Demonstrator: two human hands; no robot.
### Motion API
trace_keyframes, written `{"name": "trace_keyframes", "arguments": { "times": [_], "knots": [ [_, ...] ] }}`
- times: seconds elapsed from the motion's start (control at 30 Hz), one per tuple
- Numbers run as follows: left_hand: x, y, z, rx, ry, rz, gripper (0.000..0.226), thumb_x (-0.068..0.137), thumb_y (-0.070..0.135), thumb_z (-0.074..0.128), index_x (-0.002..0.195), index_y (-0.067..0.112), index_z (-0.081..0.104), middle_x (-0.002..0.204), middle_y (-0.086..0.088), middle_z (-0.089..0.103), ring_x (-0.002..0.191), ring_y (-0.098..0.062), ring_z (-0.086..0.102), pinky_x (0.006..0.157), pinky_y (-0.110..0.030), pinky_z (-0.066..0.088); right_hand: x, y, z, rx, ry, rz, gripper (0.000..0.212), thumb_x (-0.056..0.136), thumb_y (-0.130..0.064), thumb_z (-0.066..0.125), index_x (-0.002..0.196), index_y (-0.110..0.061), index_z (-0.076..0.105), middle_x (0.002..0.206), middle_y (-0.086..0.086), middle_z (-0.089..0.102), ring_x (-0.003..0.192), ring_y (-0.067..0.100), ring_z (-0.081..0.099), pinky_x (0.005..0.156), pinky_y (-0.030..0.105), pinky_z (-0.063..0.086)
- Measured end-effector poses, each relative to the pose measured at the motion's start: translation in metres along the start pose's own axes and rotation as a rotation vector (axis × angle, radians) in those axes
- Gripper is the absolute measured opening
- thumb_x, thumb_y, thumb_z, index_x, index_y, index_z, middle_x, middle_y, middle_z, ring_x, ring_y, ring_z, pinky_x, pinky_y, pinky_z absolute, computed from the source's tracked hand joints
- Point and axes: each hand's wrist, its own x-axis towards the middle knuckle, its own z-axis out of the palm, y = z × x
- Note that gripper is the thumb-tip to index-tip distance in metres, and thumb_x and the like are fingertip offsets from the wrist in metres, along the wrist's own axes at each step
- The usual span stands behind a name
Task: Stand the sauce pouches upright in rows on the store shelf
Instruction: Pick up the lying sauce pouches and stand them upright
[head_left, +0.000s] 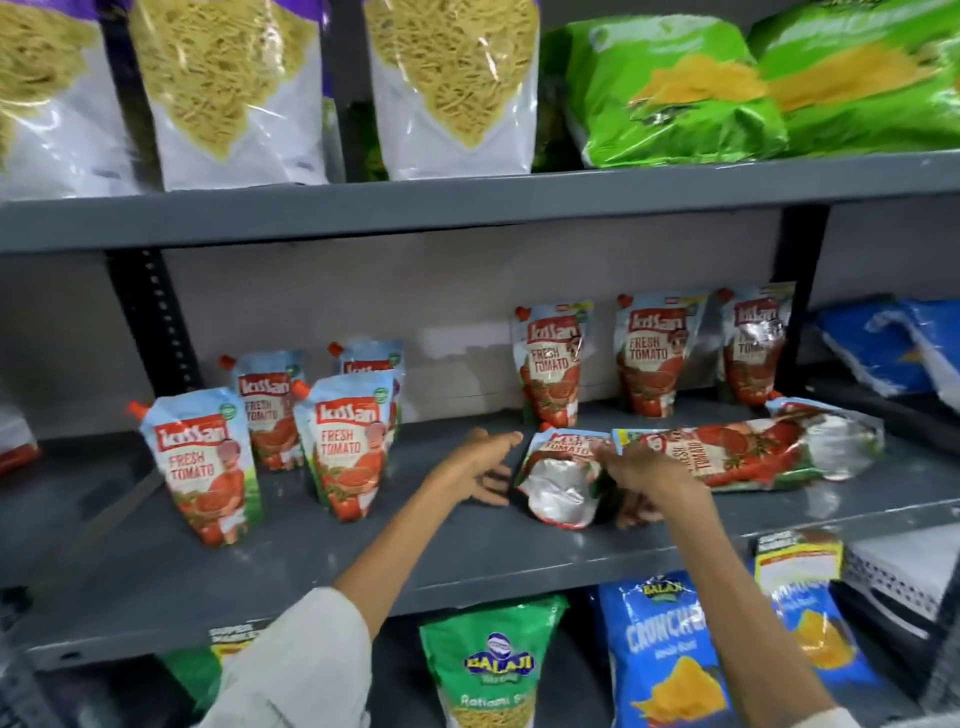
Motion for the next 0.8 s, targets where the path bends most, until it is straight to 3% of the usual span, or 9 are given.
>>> {"name": "trace_keyframes", "arguments": {
  "times": [0.07, 0.13, 0.23, 0.33, 0.4, 0.5, 0.6, 0.73, 0.8],
  "knots": [
    [0.002, 0.008, 0.017, -0.022, -0.119, -0.096, 0.049, 0.087, 0.041, 0.071, 0.125, 0.014, 0.053, 0.101, -0.01, 0.064, 0.085, -0.024, 0.063, 0.06, -0.04, 0.056, 0.005, 0.001, 0.0, 0.001, 0.032, -0.056, 0.066, 0.096, -0.061, 0.029, 0.099, -0.001, 0.057, 0.044, 0.013, 0.065, 0.034, 0.024, 0.063, 0.037, 0.022, 0.044],
    [0.003, 0.011, 0.025, 0.053, -0.141, -0.1, 0.045, 0.084, 0.04, 0.076, 0.118, 0.015, 0.061, 0.097, -0.004, 0.069, 0.082, -0.017, 0.065, 0.059, -0.035, 0.055, 0.008, 0.0, 0.005, 0.044, 0.033, -0.106, 0.065, 0.095, -0.061, 0.032, 0.105, -0.003, 0.059, 0.066, 0.018, 0.072, 0.046, 0.028, 0.07, 0.037, 0.028, 0.053],
    [0.003, 0.012, 0.034, 0.111, -0.079, -0.073, 0.044, 0.081, 0.036, 0.079, 0.116, 0.013, 0.065, 0.097, -0.004, 0.071, 0.085, -0.017, 0.067, 0.064, -0.034, 0.057, 0.013, 0.004, 0.004, 0.012, 0.037, -0.182, 0.068, 0.095, -0.061, 0.032, 0.112, -0.001, 0.06, 0.097, 0.023, 0.072, 0.07, 0.034, 0.075, 0.063, 0.041, 0.063],
    [-0.004, 0.012, 0.037, 0.036, -0.116, -0.059, 0.02, 0.085, 0.021, 0.076, 0.1, 0.011, 0.069, 0.089, -0.005, 0.073, 0.075, -0.016, 0.069, 0.066, -0.032, 0.059, 0.014, 0.006, 0.002, 0.184, -0.096, -0.152, 0.061, 0.096, -0.056, 0.037, 0.104, 0.0, 0.06, 0.086, 0.022, 0.07, 0.048, 0.03, 0.071, 0.041, 0.034, 0.056],
    [-0.011, 0.015, 0.043, -0.077, -0.169, -0.027, 0.003, 0.087, 0.005, 0.071, 0.089, 0.008, 0.071, 0.084, -0.006, 0.076, 0.067, -0.015, 0.073, 0.065, -0.031, 0.061, 0.015, 0.008, 0.0, 0.263, -0.197, -0.172, 0.05, 0.098, -0.045, 0.041, 0.105, 0.001, 0.058, 0.084, 0.022, 0.069, 0.047, 0.03, 0.069, 0.043, 0.038, 0.059],
    [-0.021, 0.016, 0.05, -0.217, -0.172, 0.072, 0.014, 0.086, -0.011, 0.064, 0.089, 0.001, 0.071, 0.079, -0.01, 0.078, 0.065, -0.017, 0.075, 0.065, -0.028, 0.063, 0.018, 0.015, -0.002, 0.389, -0.297, -0.256, 0.031, 0.096, -0.028, 0.049, 0.11, -0.001, 0.058, 0.086, 0.02, 0.067, 0.062, 0.033, 0.07, 0.057, 0.046, 0.062],
    [-0.033, 0.01, 0.058, -0.324, -0.003, 0.155, 0.029, 0.081, -0.016, 0.068, 0.103, 0.002, 0.064, 0.091, -0.014, 0.075, 0.076, -0.021, 0.073, 0.069, -0.032, 0.063, 0.022, 0.024, -0.004, 0.491, -0.344, -0.409, 0.032, 0.097, -0.03, 0.051, 0.122, -0.011, 0.048, 0.103, 0.016, 0.064, 0.086, 0.032, 0.069, 0.068, 0.047, 0.062],
    [-0.033, 0.003, 0.065, -0.398, 0.159, 0.292, 0.065, 0.07, -0.021, 0.074, 0.125, 0.007, 0.053, 0.112, -0.015, 0.071, 0.102, -0.027, 0.069, 0.086, -0.043, 0.06, 0.026, 0.029, -0.013, 0.438, -0.243, -0.635, 0.039, 0.098, -0.024, 0.049, 0.131, -0.014, 0.031, 0.127, 0.005, 0.054, 0.121, 0.026, 0.054, 0.101, 0.047, 0.049],
    [-0.03, 0.003, 0.067, -0.369, 0.189, 0.387, 0.072, 0.068, -0.022, 0.074, 0.127, 0.011, 0.049, 0.118, -0.012, 0.07, 0.11, -0.024, 0.067, 0.096, -0.044, 0.056, 0.027, 0.027, -0.018, 0.444, -0.176, -0.728, 0.035, 0.098, -0.015, 0.049, 0.125, -0.016, 0.026, 0.122, 0.0, 0.054, 0.123, 0.021, 0.052, 0.102, 0.039, 0.046]
  ]
}}
